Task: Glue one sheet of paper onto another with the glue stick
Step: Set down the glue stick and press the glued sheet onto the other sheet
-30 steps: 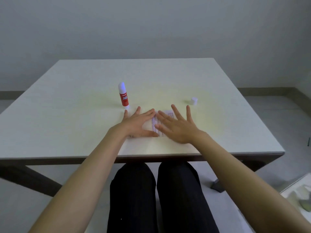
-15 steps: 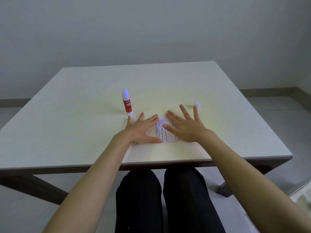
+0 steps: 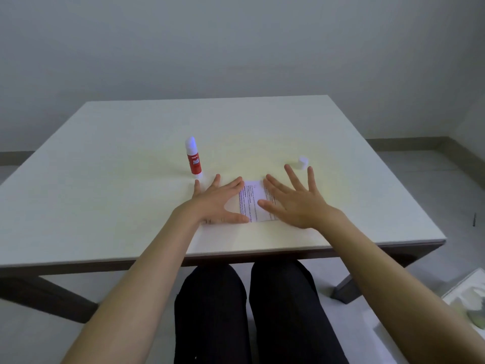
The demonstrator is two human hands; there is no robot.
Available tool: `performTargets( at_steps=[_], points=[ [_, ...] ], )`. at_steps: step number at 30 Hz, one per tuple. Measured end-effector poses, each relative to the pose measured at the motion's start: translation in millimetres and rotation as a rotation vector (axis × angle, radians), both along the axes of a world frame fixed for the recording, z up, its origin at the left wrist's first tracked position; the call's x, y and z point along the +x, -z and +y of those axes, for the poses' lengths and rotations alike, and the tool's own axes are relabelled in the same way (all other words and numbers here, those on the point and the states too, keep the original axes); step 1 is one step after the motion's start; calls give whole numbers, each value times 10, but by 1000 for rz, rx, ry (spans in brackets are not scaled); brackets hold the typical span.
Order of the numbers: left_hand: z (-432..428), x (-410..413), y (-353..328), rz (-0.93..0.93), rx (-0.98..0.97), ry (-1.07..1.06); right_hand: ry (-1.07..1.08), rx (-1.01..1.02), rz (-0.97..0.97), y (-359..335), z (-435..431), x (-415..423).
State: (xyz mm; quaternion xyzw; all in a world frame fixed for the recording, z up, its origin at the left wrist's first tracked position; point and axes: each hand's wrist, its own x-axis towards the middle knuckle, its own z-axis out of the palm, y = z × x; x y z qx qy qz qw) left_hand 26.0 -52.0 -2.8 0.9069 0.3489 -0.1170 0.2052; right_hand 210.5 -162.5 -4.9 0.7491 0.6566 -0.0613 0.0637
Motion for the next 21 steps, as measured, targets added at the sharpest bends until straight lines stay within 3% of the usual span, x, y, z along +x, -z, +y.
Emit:
performTargets(
  at_steps=[5, 11, 17, 21],
  points=[
    [-16, -2, -4, -16, -7, -6, -212, 124, 114, 220, -373, -407],
    [-33, -6, -5, -24, -28, -12, 11, 58, 54, 79, -158, -138],
    [-12, -4, -13, -25, -42, -6, -208, 163, 95, 243, -469, -439],
    [-5, 0, -17, -20, -47, -4, -107, 96, 93, 165, -321, -215]
  ],
)
